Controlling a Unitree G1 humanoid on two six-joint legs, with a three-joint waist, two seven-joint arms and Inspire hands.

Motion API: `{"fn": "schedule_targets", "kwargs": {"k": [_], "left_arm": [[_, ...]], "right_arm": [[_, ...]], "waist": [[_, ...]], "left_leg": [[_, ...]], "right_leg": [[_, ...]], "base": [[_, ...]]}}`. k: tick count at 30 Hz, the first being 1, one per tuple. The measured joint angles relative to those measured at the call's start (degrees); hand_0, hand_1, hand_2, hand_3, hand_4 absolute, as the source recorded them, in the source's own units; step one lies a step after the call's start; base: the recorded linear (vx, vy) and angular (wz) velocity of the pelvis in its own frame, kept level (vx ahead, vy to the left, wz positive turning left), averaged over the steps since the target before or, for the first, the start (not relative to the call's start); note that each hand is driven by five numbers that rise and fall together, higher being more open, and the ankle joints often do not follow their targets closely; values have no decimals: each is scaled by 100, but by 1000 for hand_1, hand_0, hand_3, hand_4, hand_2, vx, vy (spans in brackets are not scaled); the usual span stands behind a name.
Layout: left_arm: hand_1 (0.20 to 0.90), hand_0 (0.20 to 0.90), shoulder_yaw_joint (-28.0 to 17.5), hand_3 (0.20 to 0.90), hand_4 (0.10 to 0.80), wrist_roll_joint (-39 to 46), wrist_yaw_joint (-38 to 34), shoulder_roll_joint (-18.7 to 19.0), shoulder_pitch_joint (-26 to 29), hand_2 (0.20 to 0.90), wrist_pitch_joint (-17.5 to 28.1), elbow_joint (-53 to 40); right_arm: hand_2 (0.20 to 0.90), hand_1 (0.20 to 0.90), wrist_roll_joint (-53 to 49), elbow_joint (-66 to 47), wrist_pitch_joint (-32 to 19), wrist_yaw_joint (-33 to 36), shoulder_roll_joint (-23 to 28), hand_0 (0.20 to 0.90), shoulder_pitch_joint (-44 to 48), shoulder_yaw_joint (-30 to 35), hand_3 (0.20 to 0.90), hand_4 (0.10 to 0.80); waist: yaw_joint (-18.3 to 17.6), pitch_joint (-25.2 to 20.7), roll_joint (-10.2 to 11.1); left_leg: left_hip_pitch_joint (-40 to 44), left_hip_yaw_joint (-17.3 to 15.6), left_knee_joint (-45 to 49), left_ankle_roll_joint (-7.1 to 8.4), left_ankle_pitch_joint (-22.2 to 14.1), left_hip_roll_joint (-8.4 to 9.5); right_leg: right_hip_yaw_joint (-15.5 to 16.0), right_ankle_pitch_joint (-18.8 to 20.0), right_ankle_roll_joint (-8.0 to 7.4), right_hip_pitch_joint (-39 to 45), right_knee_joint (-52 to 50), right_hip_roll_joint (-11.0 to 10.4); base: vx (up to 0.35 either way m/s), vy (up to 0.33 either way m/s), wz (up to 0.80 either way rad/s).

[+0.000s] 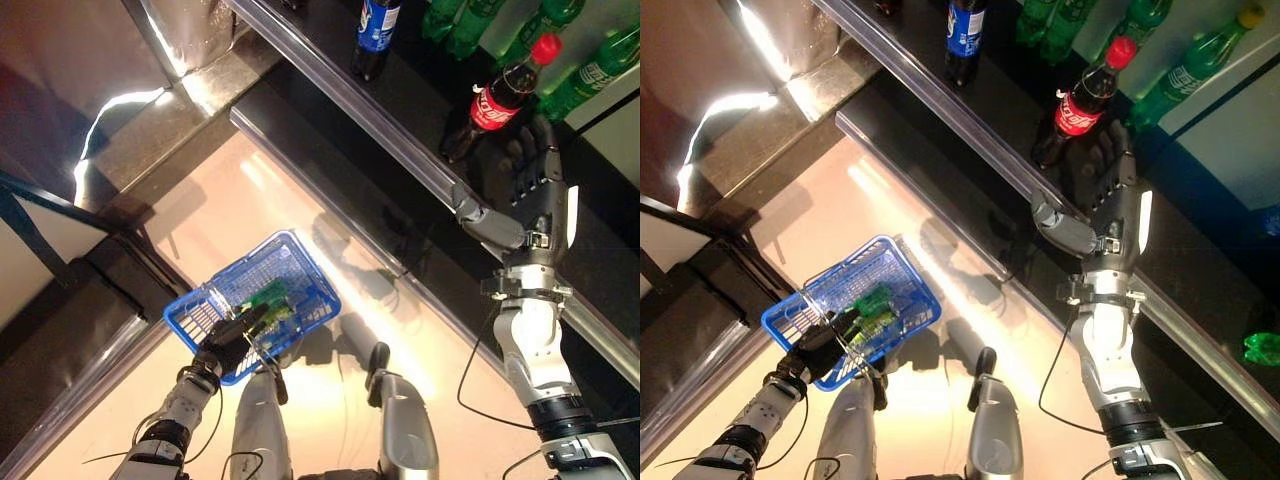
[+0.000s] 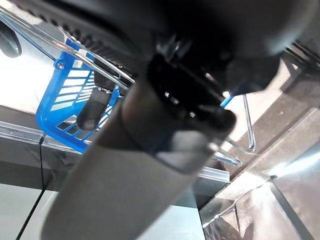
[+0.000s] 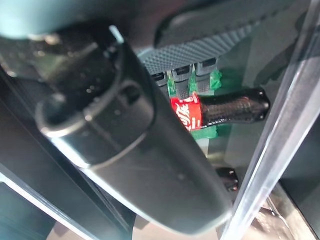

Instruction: Pick up the drink and place into the basket.

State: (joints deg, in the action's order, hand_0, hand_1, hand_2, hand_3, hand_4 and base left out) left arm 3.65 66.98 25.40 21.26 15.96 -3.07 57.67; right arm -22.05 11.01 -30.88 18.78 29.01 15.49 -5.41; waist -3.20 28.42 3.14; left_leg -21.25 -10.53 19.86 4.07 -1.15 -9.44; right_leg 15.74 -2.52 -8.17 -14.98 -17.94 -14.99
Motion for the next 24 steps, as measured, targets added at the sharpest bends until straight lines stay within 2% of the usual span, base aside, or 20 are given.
{"fn": "schedule_targets", "kwargs": {"k": [11, 18, 24], "left_arm": [[300, 300, 25, 200, 100, 0, -1, 5, 36, 300, -42, -2], [300, 300, 157, 200, 100, 0, -1, 9, 144, 300, -78, -3], [300, 300, 242, 200, 100, 0, -1, 25, 209, 300, -148, -2]], "right_arm": [[900, 900, -115, 505, -51, 401, 147, 900, 677, 39, 900, 800], [900, 900, -687, 1337, -16, 408, 342, 900, 1243, 230, 900, 800], [900, 900, -977, 1652, 219, 386, 522, 900, 1449, 300, 900, 800]], "waist": [[94, 37, -64], [223, 60, -104], [308, 62, -107]], "left_leg": [[-2, 5, 6, -2, 0, 17], [-10, 42, 13, -7, -3, 46], [-14, 46, 26, -35, -20, 92]], "right_leg": [[8, 6, -10, 0, -9, -16], [92, 6, -10, 35, -7, -38], [101, 11, -20, 48, -6, -80]], "base": [[0, 0, 0], [4, -12, 3], [-1, -1, 1]]}}
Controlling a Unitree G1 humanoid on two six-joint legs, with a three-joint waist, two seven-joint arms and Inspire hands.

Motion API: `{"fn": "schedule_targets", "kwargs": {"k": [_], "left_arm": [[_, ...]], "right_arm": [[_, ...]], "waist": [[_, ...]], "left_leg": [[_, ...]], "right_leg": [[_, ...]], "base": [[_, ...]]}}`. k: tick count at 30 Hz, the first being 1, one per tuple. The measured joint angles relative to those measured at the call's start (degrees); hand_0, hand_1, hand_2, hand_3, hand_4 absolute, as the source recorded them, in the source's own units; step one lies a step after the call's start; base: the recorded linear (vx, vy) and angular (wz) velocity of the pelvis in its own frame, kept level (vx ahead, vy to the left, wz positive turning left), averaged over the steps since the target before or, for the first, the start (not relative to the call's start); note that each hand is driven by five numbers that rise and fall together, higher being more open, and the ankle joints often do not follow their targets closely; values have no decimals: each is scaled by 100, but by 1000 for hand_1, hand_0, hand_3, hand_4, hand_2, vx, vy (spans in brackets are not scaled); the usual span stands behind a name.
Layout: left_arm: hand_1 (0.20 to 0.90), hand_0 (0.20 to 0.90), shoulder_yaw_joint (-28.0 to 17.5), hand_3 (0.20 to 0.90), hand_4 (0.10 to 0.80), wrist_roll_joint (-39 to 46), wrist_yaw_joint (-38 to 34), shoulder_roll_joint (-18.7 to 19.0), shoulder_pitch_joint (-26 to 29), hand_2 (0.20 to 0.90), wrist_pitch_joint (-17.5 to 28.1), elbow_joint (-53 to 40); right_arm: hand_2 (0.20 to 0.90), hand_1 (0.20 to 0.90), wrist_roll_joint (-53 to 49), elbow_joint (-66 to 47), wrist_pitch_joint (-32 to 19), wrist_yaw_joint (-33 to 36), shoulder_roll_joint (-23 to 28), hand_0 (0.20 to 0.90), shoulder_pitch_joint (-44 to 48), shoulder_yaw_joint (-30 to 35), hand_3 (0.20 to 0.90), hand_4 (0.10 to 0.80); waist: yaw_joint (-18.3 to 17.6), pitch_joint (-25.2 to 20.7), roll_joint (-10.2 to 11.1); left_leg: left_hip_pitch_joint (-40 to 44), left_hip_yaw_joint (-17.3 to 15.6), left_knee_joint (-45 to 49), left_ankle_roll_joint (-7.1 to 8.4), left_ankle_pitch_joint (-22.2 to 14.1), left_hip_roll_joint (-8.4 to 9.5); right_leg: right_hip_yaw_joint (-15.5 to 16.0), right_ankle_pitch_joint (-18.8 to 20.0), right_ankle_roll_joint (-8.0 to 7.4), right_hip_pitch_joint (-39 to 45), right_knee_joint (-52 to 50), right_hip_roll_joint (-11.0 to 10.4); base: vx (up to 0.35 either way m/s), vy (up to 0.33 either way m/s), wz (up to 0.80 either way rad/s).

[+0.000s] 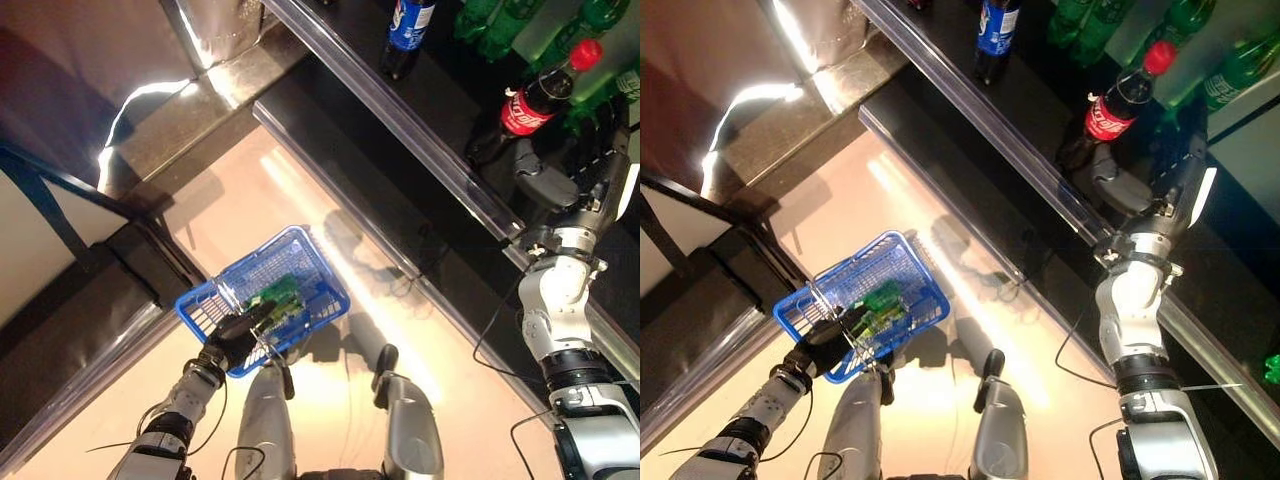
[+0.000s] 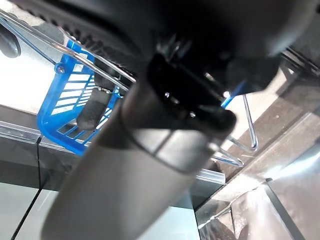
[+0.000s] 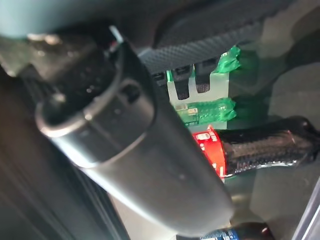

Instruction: Pick up the drink and place into the basket.

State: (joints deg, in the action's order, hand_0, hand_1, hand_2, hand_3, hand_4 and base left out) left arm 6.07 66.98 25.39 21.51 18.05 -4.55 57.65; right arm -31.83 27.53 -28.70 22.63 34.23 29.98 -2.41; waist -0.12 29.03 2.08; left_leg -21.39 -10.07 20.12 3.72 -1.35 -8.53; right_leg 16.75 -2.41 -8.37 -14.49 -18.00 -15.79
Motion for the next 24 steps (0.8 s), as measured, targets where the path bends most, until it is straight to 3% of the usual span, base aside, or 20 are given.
{"fn": "schedule_targets", "kwargs": {"k": [24], "left_arm": [[300, 300, 36, 200, 100, 2, 19, 200, 219, 300, -257, 85]], "right_arm": [[900, 900, -844, 1021, 781, -779, 458, 900, 1218, -115, 900, 800]], "waist": [[34, 2, -4]], "left_leg": [[-193, 132, 136, -56, -34, 87]], "right_leg": [[154, 21, -37, 1, 11, -79]], "base": [[-6, -1, 3]]}}
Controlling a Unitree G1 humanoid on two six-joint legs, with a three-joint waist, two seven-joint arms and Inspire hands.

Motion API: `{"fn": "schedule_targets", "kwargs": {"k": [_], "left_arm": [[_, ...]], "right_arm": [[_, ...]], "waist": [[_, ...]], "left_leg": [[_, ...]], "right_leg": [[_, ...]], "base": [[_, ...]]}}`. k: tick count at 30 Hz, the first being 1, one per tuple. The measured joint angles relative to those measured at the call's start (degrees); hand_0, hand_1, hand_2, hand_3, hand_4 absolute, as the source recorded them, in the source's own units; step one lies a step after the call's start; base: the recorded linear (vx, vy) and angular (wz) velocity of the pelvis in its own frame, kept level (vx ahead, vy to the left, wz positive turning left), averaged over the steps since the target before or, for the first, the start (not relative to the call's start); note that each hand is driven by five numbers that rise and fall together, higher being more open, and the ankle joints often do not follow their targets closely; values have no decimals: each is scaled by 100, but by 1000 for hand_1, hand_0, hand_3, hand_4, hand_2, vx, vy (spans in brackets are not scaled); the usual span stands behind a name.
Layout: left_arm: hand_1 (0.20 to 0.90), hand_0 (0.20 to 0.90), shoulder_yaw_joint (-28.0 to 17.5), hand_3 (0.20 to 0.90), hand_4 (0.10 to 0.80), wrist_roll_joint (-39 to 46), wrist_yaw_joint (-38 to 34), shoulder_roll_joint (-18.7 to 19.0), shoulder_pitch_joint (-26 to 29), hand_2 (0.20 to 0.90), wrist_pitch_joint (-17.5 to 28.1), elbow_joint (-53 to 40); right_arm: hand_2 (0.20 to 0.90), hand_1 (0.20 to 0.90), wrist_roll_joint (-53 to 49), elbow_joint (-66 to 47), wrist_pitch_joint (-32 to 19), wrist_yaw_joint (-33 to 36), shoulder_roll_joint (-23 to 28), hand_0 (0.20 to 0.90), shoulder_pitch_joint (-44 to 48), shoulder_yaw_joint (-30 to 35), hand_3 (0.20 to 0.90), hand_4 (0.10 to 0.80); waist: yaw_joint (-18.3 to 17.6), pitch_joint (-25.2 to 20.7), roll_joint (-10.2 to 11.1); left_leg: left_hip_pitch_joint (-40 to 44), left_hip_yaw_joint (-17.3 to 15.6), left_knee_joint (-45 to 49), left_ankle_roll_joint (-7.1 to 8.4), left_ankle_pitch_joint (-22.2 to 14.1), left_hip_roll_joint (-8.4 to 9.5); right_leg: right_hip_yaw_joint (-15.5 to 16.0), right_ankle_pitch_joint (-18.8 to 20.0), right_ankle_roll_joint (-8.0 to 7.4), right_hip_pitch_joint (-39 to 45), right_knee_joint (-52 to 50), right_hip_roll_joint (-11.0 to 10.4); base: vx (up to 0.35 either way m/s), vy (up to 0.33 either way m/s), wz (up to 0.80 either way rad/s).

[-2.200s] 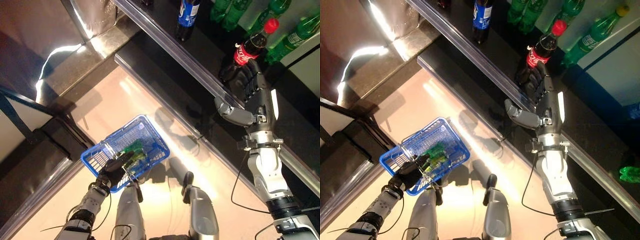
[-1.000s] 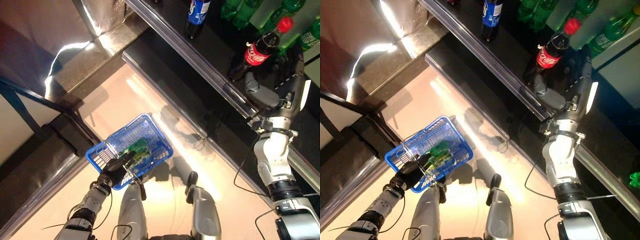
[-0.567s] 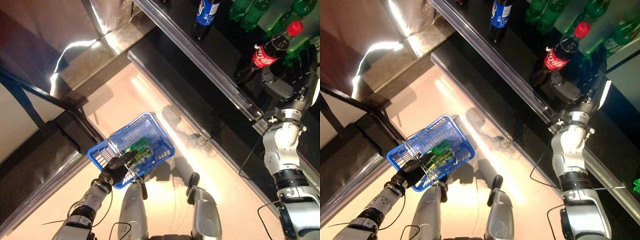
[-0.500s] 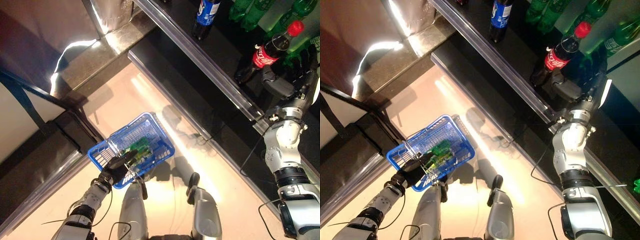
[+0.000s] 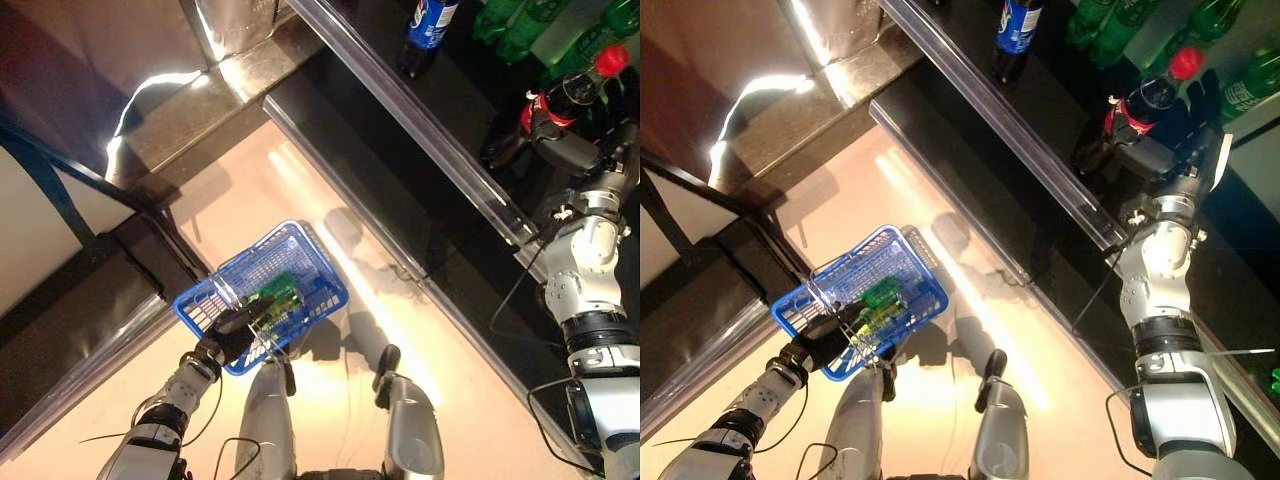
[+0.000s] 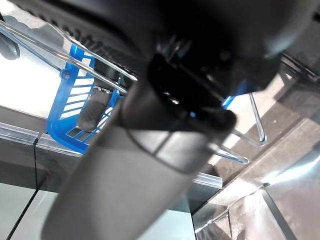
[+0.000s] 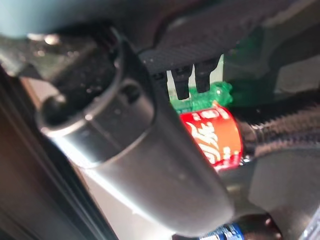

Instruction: Pick up the drink and place into the basket.

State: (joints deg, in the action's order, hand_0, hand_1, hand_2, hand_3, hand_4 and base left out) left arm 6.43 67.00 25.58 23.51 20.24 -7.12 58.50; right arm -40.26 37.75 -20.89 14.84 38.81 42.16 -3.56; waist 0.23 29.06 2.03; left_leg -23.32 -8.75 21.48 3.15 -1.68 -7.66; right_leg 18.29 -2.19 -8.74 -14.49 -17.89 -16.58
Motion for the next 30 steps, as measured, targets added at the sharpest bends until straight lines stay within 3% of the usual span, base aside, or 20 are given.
{"fn": "schedule_targets", "kwargs": {"k": [8, 25, 27, 30], "left_arm": [[300, 300, 135, 200, 100, 0, 2, 51, 69, 300, -4, 3], [300, 300, 206, 200, 100, 5, 46, 190, 245, 300, -101, 111], [300, 300, 208, 200, 100, 12, 47, 202, 241, 300, -107, 118], [300, 300, 209, 200, 100, 16, 48, 226, 234, 300, -114, 145]], "right_arm": [[900, 900, -2, 96, 95, -151, 213, 900, 201, -215, 900, 800], [900, 900, 87, 1006, 795, -342, 409, 900, 1026, -852, 900, 800], [300, 300, 103, 1144, 916, -338, 409, 300, 1134, -901, 200, 100], [300, 300, 160, 1258, 930, -295, 413, 300, 1257, -905, 200, 100]], "waist": [[102, 0, 0], [280, 0, 0], [294, 0, 0], [295, 0, 0]], "left_leg": [[-35, 21, 17, -8, -5, 11], [-182, 122, 58, -46, 28, 67], [-183, 124, 57, -49, 29, 81], [-185, 125, 56, -54, 30, 98]], "right_leg": [[23, 0, 0, -5, 7, -5], [42, 18, -30, -51, 18, -27], [45, 18, -31, -51, 12, -44], [45, 19, -33, -51, 10, -60]], "base": [[-2, 0, 0], [11, -1, 3], [0, 0, 0], [0, 0, 0]]}}
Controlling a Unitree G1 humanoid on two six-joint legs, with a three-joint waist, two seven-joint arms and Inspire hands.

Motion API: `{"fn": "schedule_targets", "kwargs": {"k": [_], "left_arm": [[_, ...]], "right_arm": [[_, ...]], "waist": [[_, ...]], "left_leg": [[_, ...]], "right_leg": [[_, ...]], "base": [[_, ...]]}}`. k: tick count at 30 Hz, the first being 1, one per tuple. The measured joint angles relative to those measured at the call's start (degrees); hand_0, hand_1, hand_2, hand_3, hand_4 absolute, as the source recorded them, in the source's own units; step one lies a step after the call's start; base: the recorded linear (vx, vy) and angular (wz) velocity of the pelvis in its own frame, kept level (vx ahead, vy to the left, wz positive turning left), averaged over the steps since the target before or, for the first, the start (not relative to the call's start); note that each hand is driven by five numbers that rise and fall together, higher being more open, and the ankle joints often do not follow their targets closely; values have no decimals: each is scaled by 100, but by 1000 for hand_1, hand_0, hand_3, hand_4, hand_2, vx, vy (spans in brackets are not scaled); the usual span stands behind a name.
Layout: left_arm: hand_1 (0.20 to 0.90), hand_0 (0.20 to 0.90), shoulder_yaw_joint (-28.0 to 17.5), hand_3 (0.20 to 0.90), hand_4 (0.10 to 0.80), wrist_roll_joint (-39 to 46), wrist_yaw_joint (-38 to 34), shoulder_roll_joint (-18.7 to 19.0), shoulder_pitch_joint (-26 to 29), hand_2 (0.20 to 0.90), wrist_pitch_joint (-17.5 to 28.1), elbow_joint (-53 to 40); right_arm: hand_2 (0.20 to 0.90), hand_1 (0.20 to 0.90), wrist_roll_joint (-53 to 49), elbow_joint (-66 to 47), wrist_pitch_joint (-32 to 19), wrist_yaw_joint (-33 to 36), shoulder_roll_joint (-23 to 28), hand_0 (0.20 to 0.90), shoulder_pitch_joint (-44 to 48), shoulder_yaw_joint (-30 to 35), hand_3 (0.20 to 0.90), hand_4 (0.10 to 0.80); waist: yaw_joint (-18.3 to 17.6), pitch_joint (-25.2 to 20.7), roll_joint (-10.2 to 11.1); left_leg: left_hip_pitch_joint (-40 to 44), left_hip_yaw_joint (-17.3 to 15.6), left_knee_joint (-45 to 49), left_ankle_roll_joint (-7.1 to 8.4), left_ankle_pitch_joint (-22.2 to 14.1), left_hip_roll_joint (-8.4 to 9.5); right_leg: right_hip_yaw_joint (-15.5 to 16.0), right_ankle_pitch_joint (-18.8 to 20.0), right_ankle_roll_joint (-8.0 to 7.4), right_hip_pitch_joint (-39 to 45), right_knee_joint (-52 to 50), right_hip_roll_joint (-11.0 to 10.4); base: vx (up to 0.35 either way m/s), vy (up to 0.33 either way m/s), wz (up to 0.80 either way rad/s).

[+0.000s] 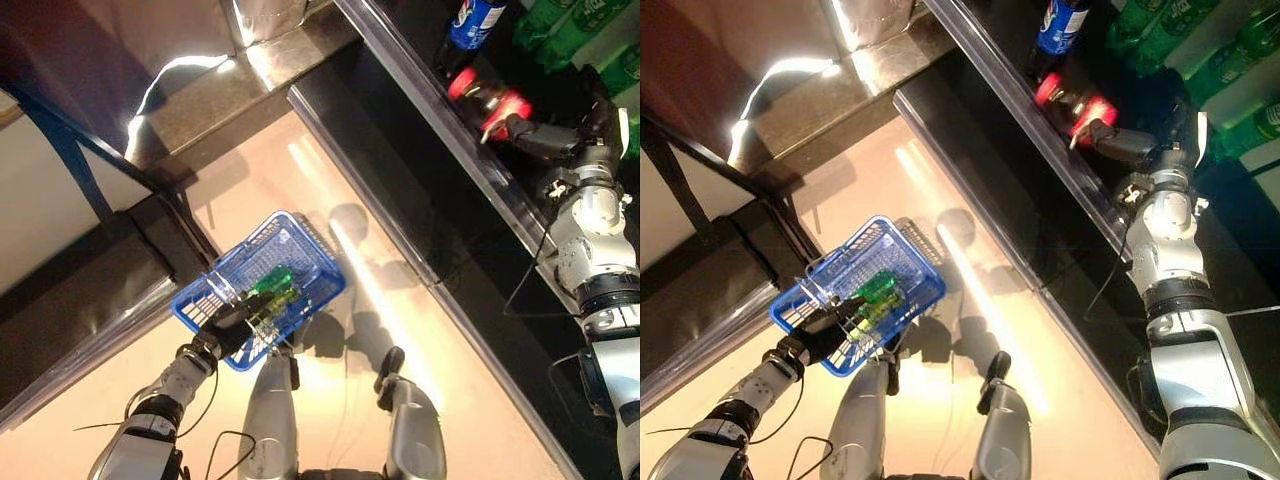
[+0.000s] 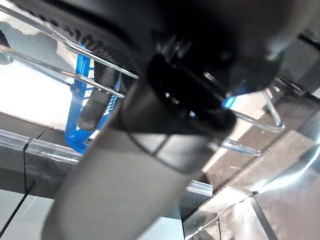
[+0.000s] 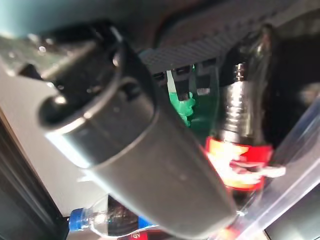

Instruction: Pick up the drink and place into the basket.

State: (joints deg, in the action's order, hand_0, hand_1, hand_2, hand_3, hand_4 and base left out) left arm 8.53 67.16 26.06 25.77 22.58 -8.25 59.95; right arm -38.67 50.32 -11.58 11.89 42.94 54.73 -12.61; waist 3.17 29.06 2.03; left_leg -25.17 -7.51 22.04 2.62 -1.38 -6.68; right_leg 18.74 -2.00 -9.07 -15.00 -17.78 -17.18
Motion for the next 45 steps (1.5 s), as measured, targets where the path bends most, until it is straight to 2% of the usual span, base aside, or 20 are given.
{"fn": "schedule_targets", "kwargs": {"k": [13, 23, 24, 25, 26, 27, 31, 45], "left_arm": [[300, 300, 10, 200, 100, 4, 13, 19, 6, 300, 4, 9], [300, 300, 45, 200, 100, 73, 93, 62, 14, 300, 2, 9], [300, 300, 59, 200, 100, 83, 93, 62, 15, 300, 3, 9], [300, 300, 81, 200, 100, 101, 93, 62, 20, 300, 4, 8], [300, 300, 110, 200, 100, 130, 93, 62, 24, 300, 9, 8], [300, 300, 116, 200, 100, 135, 93, 61, 25, 300, 10, 8], [300, 300, 158, 200, 100, 145, 92, 68, 45, 300, 7, 8], [300, 300, 199, 200, 100, 194, 95, 114, 46, 300, -10, 1]], "right_arm": [[300, 300, 267, 104, 375, 447, 14, 300, 141, -134, 200, 100], [300, 300, 319, 107, 404, 465, 14, 300, 220, -144, 200, 100], [347, 347, 338, 107, 405, 467, 15, 347, 263, -149, 255, 155], [625, 625, 363, 107, 405, 469, 15, 625, 317, -154, 579, 479], [867, 867, 392, 107, 406, 470, 15, 867, 363, -162, 862, 762], [900, 900, 548, 112, 416, 489, 17, 900, 419, -208, 900, 800], [900, 900, 1532, 74, 605, 635, 184, 900, 603, -790, 900, 800], [900, 900, 2418, -32, 1171, 855, 450, 900, 1072, -1589, 900, 800]], "waist": [[-9, 1, -2], [-14, 11, -20], [-14, 20, -36], [-14, 29, -53], [-13, 39, -70], [-15, 44, -79], [-11, 47, -83], [-7, 47, -83]], "left_leg": [[-30, -1, -7, -1, 0, 1], [-95, -8, -26, -1, 1, 5], [-95, -8, -27, -2, 1, 5], [-95, -8, -29, -1, 1, 6], [-95, -8, -30, -1, 1, 6], [-95, -8, -31, -1, 2, 6], [-94, -8, -37, -2, 3, 9], [-89, -22, -187, 9, 49, 17]], "right_leg": [[2, 1, -3, -35, 9, -1], [-5, 2, -4, -104, 34, 0], [-5, 2, -4, -104, 34, 0], [-5, 2, -4, -106, 34, 0], [-4, 2, -4, -106, 33, 0], [-4, 2, -4, -107, 33, 0], [-2, 2, -4, -110, 34, -1], [8, 21, -28, -127, 137, 13]], "base": [[0, 0, 0], [0, 0, 0], [0, 0, 0], [0, 0, 0], [0, 0, 0], [0, 0, 0], [0, 0, 0], [0, 0, 0]]}}
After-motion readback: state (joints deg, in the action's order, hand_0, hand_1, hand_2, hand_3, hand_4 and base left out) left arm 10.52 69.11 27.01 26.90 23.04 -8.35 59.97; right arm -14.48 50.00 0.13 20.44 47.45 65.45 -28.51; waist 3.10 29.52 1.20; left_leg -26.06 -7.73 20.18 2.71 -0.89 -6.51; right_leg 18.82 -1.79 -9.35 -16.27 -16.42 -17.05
